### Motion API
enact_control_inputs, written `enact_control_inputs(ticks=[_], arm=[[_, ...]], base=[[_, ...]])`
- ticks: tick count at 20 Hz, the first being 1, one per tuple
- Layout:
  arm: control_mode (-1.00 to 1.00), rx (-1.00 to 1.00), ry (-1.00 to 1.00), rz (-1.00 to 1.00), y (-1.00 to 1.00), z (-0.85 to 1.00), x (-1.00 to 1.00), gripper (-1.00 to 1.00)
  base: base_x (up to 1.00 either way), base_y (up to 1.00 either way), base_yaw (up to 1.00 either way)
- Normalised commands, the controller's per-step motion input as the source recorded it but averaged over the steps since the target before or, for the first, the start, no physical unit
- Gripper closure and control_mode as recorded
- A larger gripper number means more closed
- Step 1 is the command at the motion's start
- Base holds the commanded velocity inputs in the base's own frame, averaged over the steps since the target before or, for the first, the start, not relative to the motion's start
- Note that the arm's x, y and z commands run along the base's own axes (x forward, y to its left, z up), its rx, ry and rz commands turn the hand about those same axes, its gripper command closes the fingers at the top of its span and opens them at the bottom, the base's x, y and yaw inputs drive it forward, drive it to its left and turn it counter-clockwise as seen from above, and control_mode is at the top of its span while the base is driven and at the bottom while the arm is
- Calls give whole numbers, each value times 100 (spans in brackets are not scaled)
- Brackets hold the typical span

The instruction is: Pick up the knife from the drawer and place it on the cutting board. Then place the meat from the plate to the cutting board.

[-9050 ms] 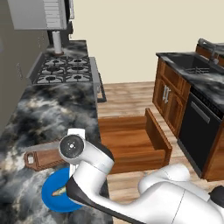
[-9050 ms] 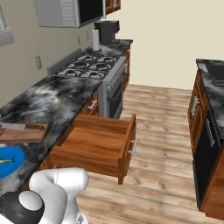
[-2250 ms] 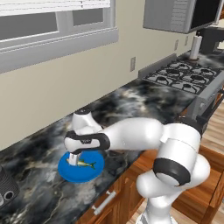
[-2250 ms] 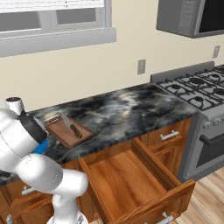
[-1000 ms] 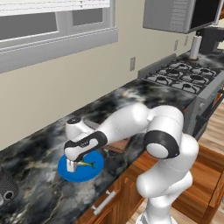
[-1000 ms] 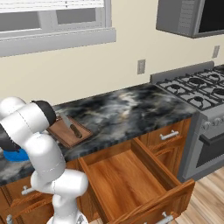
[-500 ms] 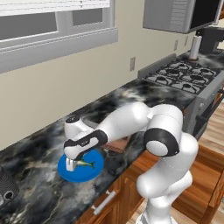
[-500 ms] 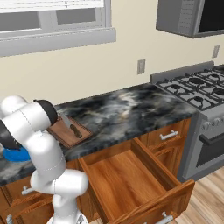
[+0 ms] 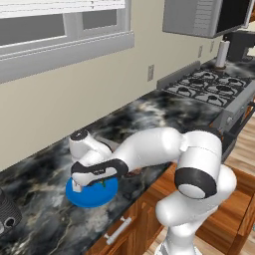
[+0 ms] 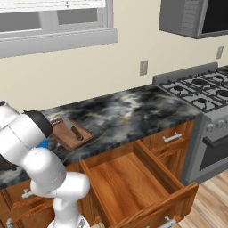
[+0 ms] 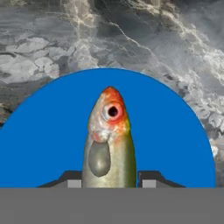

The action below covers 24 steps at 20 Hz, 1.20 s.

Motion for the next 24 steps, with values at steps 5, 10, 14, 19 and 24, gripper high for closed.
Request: enact_control_inputs(ticks=[5, 10, 14, 19, 24], arm=[[-100, 8, -13, -2, -27, 64, -2, 100], [-100, 10, -6, -1, -49, 49, 0, 100], [-100, 10, -3, 0, -61, 29, 14, 100], [-100, 9, 0, 0, -68, 24, 30, 100], [-100, 5, 2, 0, -61, 8, 37, 100]], base=[[0, 0, 0], [0, 0, 0], [0, 0, 0], [0, 0, 0], [0, 0, 0]])
